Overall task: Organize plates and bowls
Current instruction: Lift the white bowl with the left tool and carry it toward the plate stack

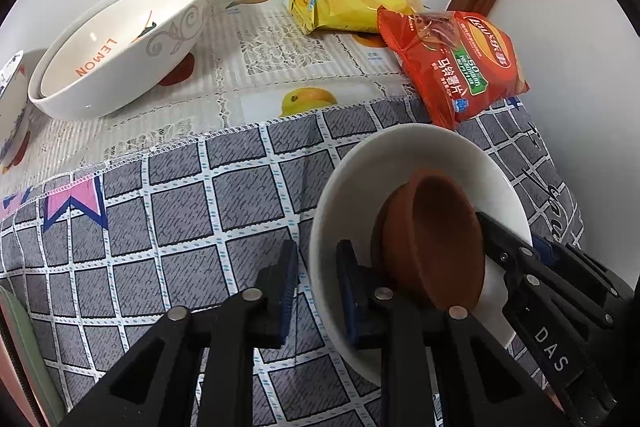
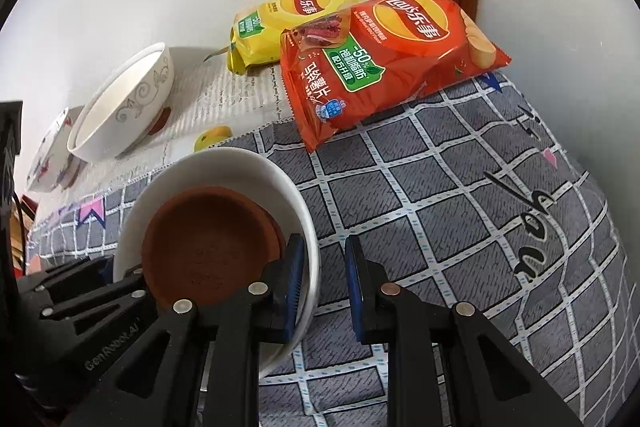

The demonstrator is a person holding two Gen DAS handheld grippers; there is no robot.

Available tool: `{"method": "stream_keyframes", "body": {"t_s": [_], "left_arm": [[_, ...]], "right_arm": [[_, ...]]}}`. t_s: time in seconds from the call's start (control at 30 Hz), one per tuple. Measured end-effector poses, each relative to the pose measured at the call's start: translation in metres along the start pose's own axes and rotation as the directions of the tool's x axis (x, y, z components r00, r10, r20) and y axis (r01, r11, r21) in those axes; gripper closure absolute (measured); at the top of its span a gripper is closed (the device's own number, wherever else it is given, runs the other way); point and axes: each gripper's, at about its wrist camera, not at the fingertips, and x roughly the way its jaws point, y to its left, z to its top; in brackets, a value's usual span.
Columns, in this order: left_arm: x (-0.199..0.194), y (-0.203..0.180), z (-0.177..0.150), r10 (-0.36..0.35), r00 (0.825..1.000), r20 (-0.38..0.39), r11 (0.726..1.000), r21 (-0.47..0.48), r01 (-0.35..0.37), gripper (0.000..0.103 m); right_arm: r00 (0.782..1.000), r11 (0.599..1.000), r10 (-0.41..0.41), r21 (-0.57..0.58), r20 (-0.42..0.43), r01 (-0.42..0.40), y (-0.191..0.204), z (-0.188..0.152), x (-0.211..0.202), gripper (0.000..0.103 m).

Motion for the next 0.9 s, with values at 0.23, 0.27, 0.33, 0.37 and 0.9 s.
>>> {"method": "stream_keyframes", "body": {"t_s": [0.23, 0.27, 0.33, 0.37, 0.9], "left_arm": [[0.0004, 0.0025, 0.0013, -0.027, 1.000, -0.001, 0.999, -0.021, 0.027, 0.090], [0.0005, 0.0024, 0.0018, -0.027, 1.000, -0.004, 1.000, -0.016, 0.027, 0.090], [0.0010, 0.0018, 0.0033, -0.026, 1.000, -0.008, 1.000, -0.008, 0.026, 0.091], [0.0017, 0.0014, 0.0043, -0.029, 1.000, -0.010, 1.000, -0.003, 0.029, 0.092], [-0.0008, 0.0018, 0.0011, -0.028, 1.000, 0.002, 1.000, -0.010, 0.029, 0.091]], "right_arm": [[1.000, 1.000, 0.024, -0.008, -0.015, -0.024, 0.0036, 0.0021, 0.0017, 0.094], [1.000, 1.000, 0.023, -0.007, -0.012, -0.023, 0.0039, 0.0017, 0.0018, 0.094], [1.000, 1.000, 0.023, -0.003, -0.016, -0.023, 0.0042, 0.0022, 0.0028, 0.093], [1.000, 1.000, 0.022, -0.005, -0.022, -0.022, 0.0046, 0.0029, 0.0032, 0.093], [1.000, 1.000, 0.013, 0.020, -0.013, -0.013, 0.0031, 0.0016, 0.0003, 0.095]]}}
